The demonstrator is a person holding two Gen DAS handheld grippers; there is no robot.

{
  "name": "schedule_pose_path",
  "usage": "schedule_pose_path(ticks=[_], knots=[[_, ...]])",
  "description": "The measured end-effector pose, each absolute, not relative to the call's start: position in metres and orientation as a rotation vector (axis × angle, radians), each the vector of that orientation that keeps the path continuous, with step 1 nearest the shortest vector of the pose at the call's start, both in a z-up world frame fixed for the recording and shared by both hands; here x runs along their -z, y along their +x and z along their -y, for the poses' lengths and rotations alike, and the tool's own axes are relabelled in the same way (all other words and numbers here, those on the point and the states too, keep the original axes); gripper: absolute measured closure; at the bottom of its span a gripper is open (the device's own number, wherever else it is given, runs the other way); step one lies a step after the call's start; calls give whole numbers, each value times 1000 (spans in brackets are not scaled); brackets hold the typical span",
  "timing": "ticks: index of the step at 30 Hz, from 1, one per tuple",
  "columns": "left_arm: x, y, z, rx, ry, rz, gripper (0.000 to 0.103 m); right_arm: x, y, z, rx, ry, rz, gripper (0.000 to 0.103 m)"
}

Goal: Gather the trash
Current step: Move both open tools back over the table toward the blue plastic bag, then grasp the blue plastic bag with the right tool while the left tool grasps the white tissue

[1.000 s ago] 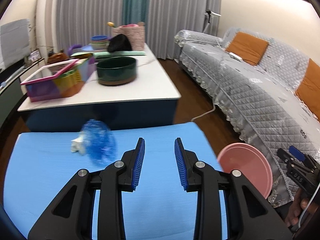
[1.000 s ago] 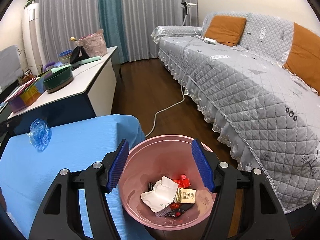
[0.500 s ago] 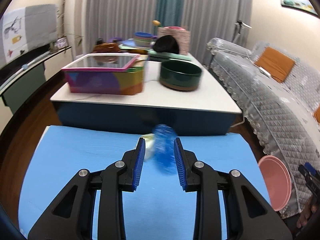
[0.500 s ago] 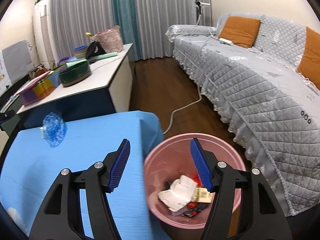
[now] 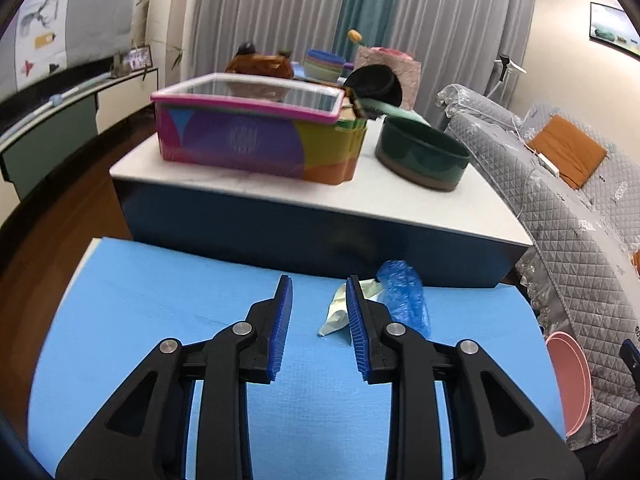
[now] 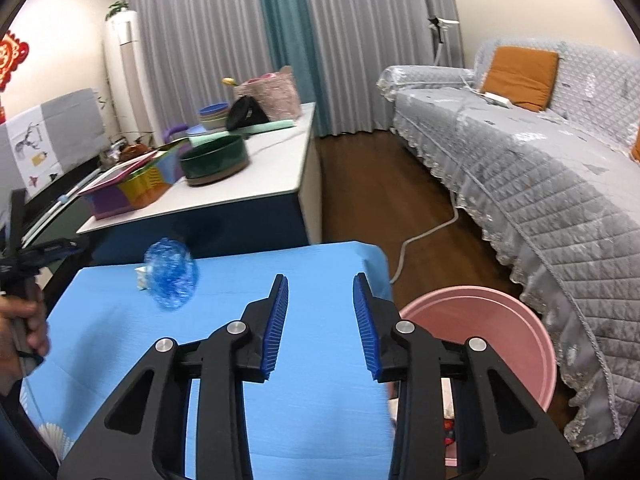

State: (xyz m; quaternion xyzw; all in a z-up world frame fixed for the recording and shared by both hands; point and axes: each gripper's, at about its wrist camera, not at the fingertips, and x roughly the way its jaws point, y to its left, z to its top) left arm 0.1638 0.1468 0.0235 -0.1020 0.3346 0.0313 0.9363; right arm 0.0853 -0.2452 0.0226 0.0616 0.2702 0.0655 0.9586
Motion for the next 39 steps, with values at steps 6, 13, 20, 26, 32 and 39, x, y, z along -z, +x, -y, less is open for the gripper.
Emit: schedule_pose_path(ticks=[6, 13, 20, 26, 32, 39], knots=[[-12, 172, -155, -64, -222, -697, 77, -21, 97, 203, -187, 89, -556, 69], [-7, 178, -163, -77, -232, -705, 77, -9, 129, 136, -257, 88, -603, 69], [-1, 181, -164, -80, -215, -726, 77, -1, 159, 69, -328, 41, -635, 65], [-3, 182, -169, -75, -241, -723, 77, 16, 181, 25, -364, -16, -679, 48], [1, 185, -179, -83, -268, -728, 77, 39, 206, 0, -373, -69, -733, 44], [11, 192, -185, -33, -306, -740, 77, 60, 227, 1, -367, -96, -794, 64]])
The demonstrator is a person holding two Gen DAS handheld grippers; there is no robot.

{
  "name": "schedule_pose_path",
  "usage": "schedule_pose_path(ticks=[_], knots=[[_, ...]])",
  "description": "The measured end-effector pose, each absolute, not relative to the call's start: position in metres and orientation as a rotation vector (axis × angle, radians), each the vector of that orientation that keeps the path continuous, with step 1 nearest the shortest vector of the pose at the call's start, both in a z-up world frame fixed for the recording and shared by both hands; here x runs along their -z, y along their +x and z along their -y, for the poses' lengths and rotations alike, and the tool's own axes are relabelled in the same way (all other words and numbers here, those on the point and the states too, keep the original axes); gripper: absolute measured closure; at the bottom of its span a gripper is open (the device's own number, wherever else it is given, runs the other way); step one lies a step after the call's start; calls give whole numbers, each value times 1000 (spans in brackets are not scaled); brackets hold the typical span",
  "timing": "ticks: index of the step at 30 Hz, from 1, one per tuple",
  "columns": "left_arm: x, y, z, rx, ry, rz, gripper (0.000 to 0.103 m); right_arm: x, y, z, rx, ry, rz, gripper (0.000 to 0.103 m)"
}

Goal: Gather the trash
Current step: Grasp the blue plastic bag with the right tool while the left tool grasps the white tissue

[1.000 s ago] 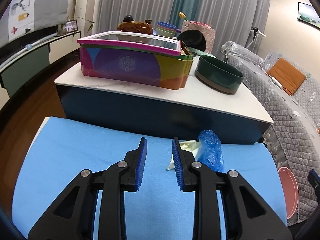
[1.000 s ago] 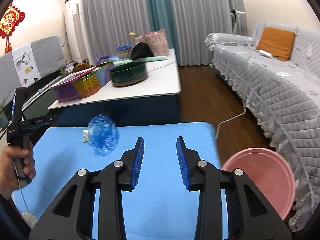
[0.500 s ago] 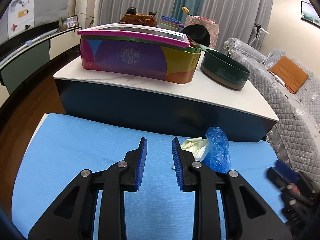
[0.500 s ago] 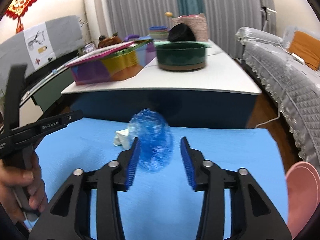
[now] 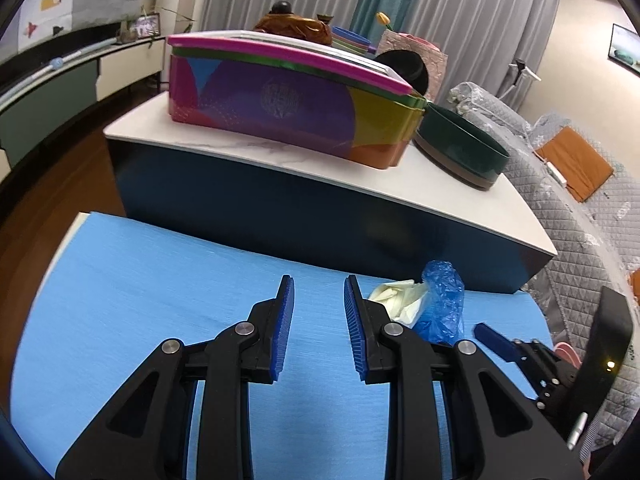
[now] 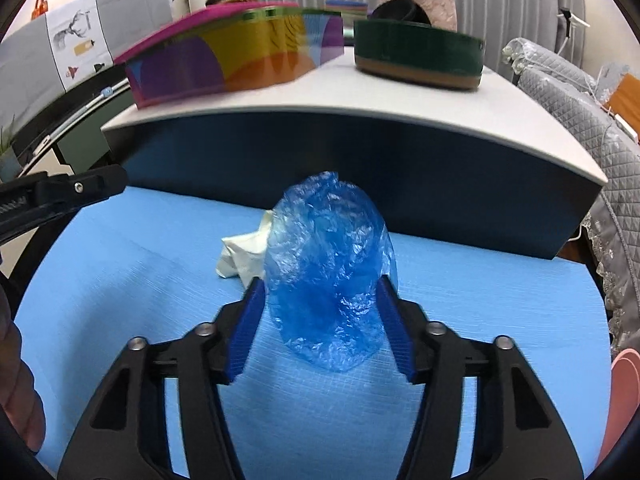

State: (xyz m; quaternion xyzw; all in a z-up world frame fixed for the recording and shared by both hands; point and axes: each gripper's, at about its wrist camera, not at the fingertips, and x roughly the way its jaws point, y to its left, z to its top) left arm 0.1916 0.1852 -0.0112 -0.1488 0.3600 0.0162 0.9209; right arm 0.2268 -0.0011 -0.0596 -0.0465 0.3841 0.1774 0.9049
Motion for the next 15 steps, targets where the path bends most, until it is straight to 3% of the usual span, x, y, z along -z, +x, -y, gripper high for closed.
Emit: schedule_pose_path(ticks=[1, 3, 5, 8, 12, 15], knots=[[13, 193, -183, -22, -301, -742, 77, 61, 228, 4, -370, -89, -803, 69], [18, 197, -179, -1, -294, -750, 77, 64, 230, 9, -376, -73, -817, 92], [24, 202, -172, 27, -289, -759, 77, 64, 230, 17, -370, -64, -815, 101], [30, 208, -159, 67, -264, -763, 76, 60, 227, 29, -360, -48, -808, 102], [45, 218, -142, 95, -200, -779, 52, 57, 224, 48, -352, -28, -806, 102], [54, 226, -137, 104, -195, -802, 51, 56, 221, 60, -351, -30, -804, 102]])
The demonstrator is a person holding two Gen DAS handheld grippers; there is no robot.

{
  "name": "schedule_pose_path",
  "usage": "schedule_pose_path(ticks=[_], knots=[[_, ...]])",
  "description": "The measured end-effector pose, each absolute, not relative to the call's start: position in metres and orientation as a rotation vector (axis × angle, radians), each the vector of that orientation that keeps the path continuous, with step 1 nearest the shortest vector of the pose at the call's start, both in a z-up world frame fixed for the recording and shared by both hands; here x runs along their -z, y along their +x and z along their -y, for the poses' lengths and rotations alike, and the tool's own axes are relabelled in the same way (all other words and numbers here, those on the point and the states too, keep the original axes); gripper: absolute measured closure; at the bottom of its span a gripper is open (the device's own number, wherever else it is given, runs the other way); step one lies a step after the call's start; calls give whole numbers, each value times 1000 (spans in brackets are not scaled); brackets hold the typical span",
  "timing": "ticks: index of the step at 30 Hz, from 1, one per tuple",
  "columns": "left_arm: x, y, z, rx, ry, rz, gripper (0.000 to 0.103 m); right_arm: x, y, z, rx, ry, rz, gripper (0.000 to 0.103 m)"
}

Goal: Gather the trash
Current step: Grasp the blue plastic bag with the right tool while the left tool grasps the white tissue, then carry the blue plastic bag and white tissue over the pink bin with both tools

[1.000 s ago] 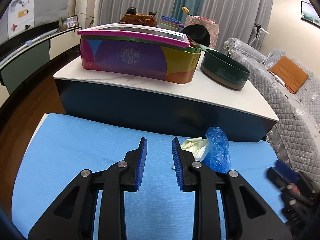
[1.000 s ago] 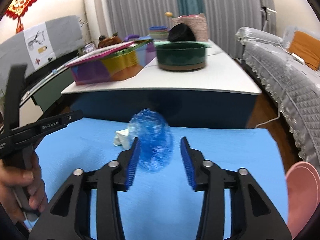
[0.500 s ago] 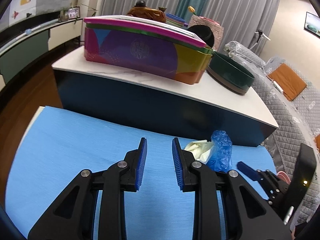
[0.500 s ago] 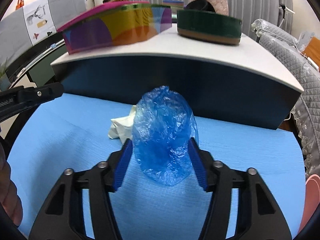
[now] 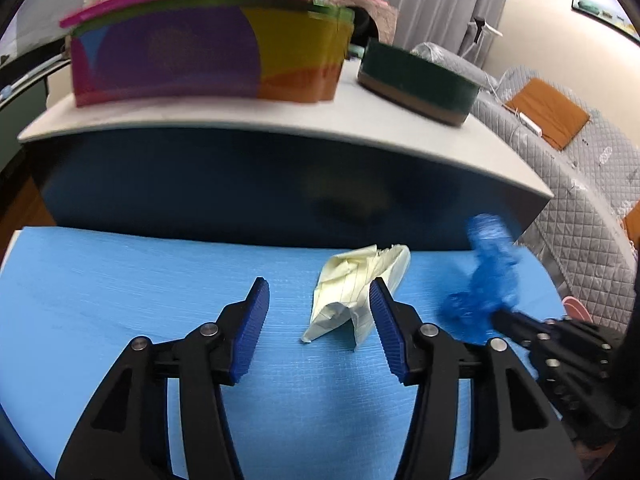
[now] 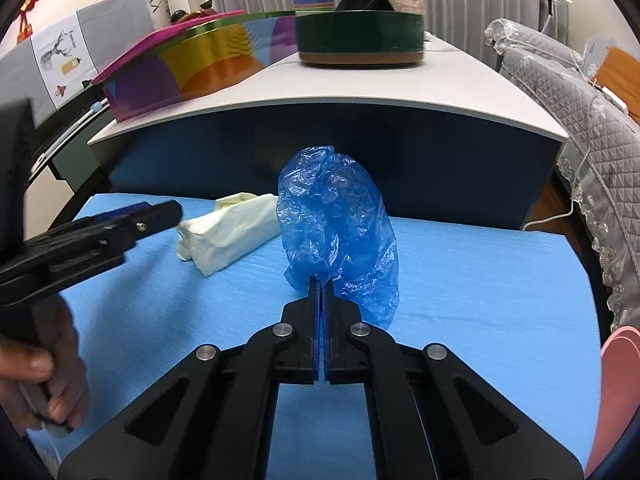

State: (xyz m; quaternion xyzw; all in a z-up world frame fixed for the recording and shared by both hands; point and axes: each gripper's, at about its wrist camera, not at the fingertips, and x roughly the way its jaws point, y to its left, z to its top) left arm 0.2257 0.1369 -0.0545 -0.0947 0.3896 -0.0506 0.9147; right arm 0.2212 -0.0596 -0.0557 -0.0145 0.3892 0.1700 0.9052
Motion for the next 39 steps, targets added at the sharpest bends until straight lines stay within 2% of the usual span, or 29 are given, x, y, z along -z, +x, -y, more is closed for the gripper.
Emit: schedule_pose_path(ticks=[6, 9, 12, 17, 18, 39], knots=[[68, 231, -122, 131, -162, -835, 51, 57, 220, 76, -340, -24, -814, 102], [70, 231, -118, 146, -151, -855, 66, 56, 217, 79, -335, -23, -814, 102], [67, 228, -114, 150, -132, -853, 87, 53, 213, 82, -333, -26, -809, 102], [56, 218, -109, 150, -116, -830, 92, 41, 203, 88, -327, -31, -790, 102], [54, 216, -108, 146, -112, -826, 98, 37, 199, 91, -324, -34, -786, 102], [-12, 147, -86, 74, -81, -750, 100, -28, 109, 170, -277, -1, -676, 102]])
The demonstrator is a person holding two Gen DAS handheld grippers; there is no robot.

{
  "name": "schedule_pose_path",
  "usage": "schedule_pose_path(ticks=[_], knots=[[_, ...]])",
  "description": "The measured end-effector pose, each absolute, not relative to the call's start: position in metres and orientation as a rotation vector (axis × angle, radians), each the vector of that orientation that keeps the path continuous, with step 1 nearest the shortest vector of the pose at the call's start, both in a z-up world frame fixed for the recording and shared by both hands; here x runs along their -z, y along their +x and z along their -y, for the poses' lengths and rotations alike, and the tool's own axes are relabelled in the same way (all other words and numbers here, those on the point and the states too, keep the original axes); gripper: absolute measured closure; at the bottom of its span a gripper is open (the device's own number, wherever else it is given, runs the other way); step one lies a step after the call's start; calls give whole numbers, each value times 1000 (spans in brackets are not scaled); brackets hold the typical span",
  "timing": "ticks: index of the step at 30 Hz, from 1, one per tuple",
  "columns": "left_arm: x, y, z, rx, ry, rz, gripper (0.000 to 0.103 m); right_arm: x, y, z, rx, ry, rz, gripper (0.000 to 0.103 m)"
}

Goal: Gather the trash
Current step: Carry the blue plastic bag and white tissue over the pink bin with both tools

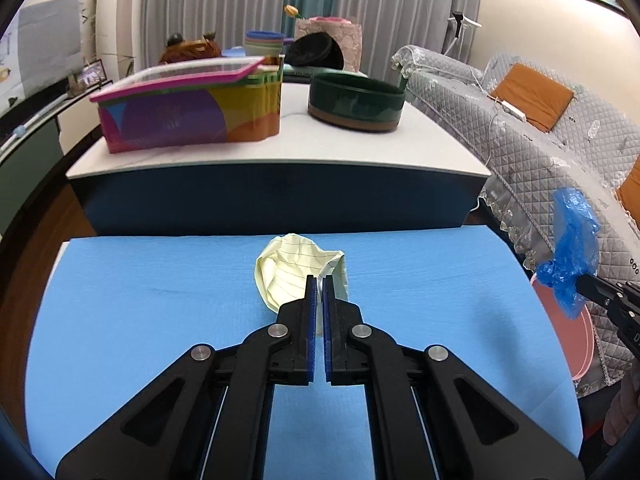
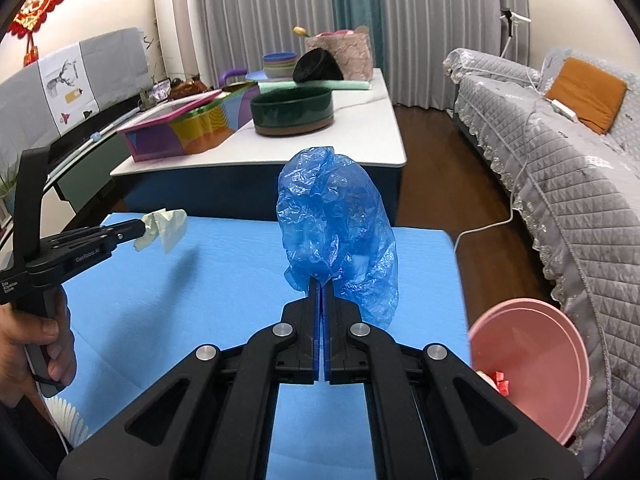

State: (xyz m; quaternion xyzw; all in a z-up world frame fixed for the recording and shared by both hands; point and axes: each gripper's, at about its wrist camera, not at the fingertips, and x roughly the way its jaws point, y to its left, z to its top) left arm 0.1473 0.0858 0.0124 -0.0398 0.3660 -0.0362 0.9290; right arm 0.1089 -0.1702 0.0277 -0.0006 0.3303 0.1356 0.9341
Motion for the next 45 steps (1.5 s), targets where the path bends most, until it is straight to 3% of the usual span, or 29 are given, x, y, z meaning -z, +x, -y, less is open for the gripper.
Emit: schedule_pose_path(ticks=[16, 45], knots=[[-49, 88, -41, 73, -77, -703, 100, -64, 67, 220, -293, 6, -605, 102], [-35, 71, 99, 225, -37, -698, 100, -26, 42, 341, -91, 147, -612, 102]])
